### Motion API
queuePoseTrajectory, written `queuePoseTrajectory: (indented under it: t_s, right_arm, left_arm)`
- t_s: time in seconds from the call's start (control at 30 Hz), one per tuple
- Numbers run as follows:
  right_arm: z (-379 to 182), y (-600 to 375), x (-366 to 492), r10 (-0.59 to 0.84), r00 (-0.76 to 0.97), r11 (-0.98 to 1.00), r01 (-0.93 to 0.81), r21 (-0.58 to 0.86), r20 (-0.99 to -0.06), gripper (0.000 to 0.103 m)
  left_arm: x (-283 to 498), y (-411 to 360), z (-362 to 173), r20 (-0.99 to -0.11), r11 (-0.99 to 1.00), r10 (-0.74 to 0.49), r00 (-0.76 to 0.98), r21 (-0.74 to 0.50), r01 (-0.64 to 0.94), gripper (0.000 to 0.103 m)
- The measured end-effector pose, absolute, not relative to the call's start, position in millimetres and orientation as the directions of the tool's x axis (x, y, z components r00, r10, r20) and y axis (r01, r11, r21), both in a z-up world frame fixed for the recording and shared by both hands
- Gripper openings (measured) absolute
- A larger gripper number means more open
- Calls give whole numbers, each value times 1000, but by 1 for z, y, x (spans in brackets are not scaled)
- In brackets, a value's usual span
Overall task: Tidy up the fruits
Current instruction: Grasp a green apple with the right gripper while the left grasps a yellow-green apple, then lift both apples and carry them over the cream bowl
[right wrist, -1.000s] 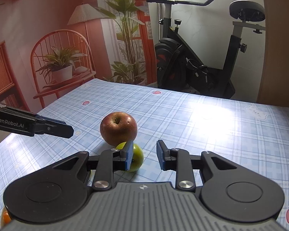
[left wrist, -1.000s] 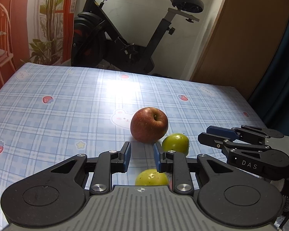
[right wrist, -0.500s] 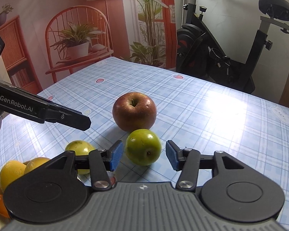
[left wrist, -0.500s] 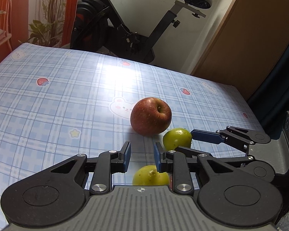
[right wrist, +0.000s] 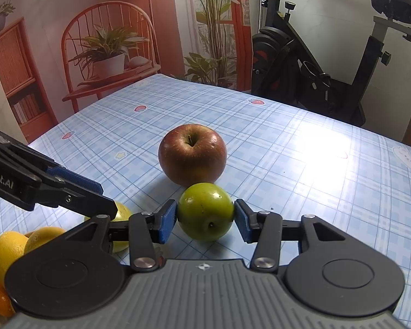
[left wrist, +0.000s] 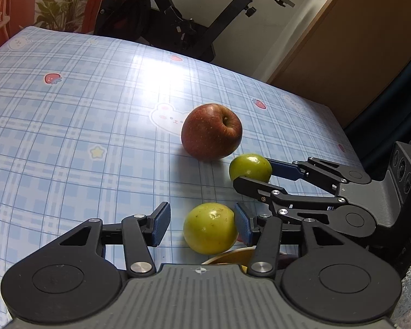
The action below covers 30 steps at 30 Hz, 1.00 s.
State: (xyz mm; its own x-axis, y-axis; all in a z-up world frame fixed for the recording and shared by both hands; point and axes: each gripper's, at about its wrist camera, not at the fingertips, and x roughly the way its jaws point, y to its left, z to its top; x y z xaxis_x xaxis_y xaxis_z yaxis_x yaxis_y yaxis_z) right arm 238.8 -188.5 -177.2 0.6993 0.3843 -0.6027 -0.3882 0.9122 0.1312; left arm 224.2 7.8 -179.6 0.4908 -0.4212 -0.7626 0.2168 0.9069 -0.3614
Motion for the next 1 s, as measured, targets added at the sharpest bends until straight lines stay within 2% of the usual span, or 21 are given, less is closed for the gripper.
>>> queuePoseTrajectory:
  t_s: [0.53, 0.6, 1.0]
  right_arm:
    - [-178, -207, 218, 341, 726, 935, -329, 134, -597, 48]
    - [-178, -211, 215, 336, 731, 938, -318, 139, -594, 48]
    - [-174, -233, 191, 297, 763, 955, -237, 179, -574, 48]
  left_arm:
    - [233, -5, -199, -762, 877, -481, 434, -428, 219, 54]
    - [232, -9, -199, -757, 872, -490, 432, -431, 232, 48]
    - [228, -19, -191, -766, 903, -429, 480, -349, 251, 47]
